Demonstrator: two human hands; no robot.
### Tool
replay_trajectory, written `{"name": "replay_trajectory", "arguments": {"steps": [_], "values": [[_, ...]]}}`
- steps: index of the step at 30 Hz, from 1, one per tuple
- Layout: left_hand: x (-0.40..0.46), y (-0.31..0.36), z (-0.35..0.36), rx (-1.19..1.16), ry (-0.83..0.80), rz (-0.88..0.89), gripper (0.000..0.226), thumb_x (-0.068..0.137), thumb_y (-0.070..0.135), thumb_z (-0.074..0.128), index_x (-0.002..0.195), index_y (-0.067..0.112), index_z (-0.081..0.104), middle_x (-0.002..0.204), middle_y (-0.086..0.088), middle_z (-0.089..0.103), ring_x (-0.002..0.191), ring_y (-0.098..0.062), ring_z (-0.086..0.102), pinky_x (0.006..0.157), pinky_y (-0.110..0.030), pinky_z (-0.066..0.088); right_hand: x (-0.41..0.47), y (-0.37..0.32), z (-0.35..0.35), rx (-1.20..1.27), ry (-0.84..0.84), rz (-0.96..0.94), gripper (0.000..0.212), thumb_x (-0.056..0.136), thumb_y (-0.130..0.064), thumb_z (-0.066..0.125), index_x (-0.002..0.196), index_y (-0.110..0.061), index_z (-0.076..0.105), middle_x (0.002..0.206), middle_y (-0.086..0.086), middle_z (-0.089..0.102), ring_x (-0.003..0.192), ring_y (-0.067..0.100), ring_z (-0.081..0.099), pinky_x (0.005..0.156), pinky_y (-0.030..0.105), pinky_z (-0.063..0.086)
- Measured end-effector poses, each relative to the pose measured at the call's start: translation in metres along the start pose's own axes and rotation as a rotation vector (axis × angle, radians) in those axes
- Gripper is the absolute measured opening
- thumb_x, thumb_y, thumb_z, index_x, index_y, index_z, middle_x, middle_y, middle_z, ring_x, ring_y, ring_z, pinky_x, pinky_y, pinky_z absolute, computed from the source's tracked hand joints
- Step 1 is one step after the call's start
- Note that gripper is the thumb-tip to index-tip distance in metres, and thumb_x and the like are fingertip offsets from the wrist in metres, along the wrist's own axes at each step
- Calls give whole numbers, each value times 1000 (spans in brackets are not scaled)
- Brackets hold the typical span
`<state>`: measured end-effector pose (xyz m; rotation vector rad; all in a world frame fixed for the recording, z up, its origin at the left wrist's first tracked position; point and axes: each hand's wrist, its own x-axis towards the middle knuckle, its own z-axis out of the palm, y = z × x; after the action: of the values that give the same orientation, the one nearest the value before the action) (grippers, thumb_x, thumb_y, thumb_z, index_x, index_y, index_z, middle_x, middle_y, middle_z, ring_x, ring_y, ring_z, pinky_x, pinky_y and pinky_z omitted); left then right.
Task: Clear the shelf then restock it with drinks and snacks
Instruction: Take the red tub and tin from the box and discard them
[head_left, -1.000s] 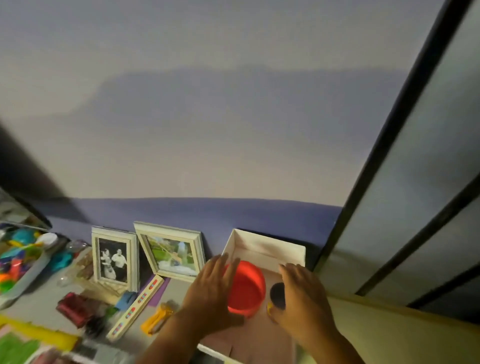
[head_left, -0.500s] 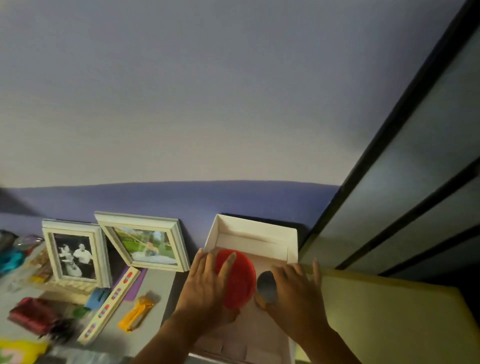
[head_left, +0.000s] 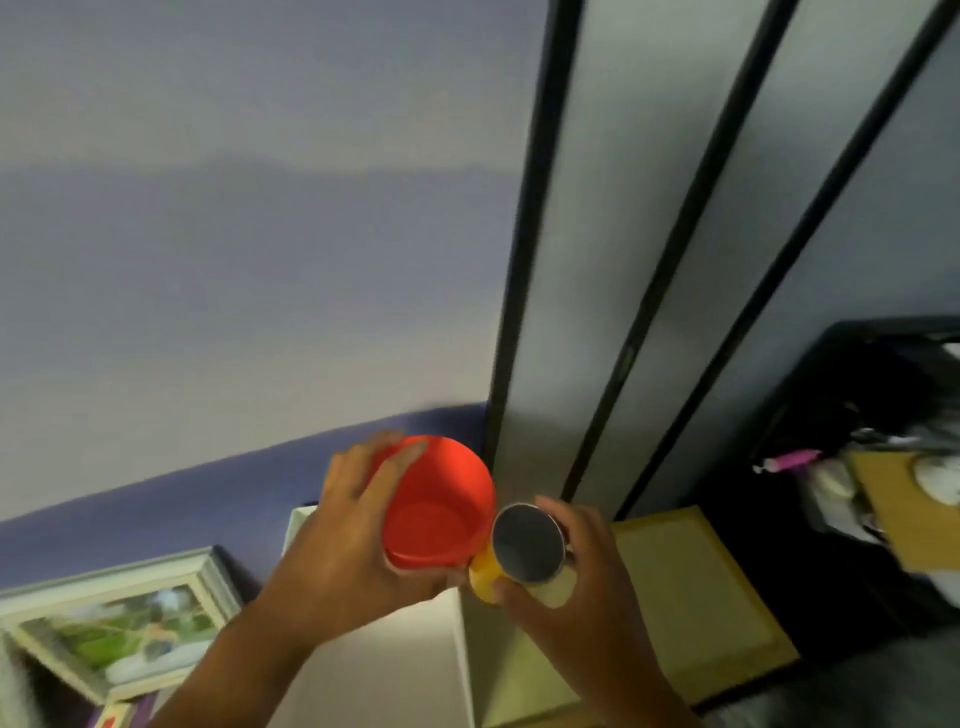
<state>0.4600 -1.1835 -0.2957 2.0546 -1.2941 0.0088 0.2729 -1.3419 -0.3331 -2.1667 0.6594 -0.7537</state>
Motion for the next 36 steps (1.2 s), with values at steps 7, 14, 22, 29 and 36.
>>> {"name": "replay_trajectory", "arguments": {"steps": [7,14,22,29,36], "values": [[53,125,78,-75,-142,212,126,42,86,73,149,42,23,157,15,17,141,-10,24,104,-32,39,-46,51,-135,-39,261,74,75,65,-41,86,129,-41,49,121,-24,51,113,6,58,82,17,51],[38,281,266,-144,-403,374,127,46,92,69,151,37,23,157,10,17,140,-16,28,101,-41,48,-157,185,-292,-122,459,323,77,65,-46,90,130,-42,48,118,-15,58,105,4,62,83,21,53],[1,418,486,-302,-631,392,124,48,89,71,151,38,22,156,15,14,141,-15,27,99,-42,49,-286,357,-415,-198,508,576,79,63,-52,89,130,-40,50,129,-26,47,115,5,57,84,28,58],[-32,453,640,-296,-738,351,119,53,90,67,150,43,15,156,23,9,141,-3,20,98,-25,45,-335,478,-439,-210,523,777,79,64,-36,92,126,-45,45,120,-28,44,104,-6,56,74,15,53],[-47,417,778,-211,-895,341,118,49,87,70,146,47,16,155,18,14,142,-14,24,102,-48,48,-368,604,-404,-174,493,948,80,62,-29,94,130,-29,52,121,-12,51,103,2,59,78,24,56]]}}
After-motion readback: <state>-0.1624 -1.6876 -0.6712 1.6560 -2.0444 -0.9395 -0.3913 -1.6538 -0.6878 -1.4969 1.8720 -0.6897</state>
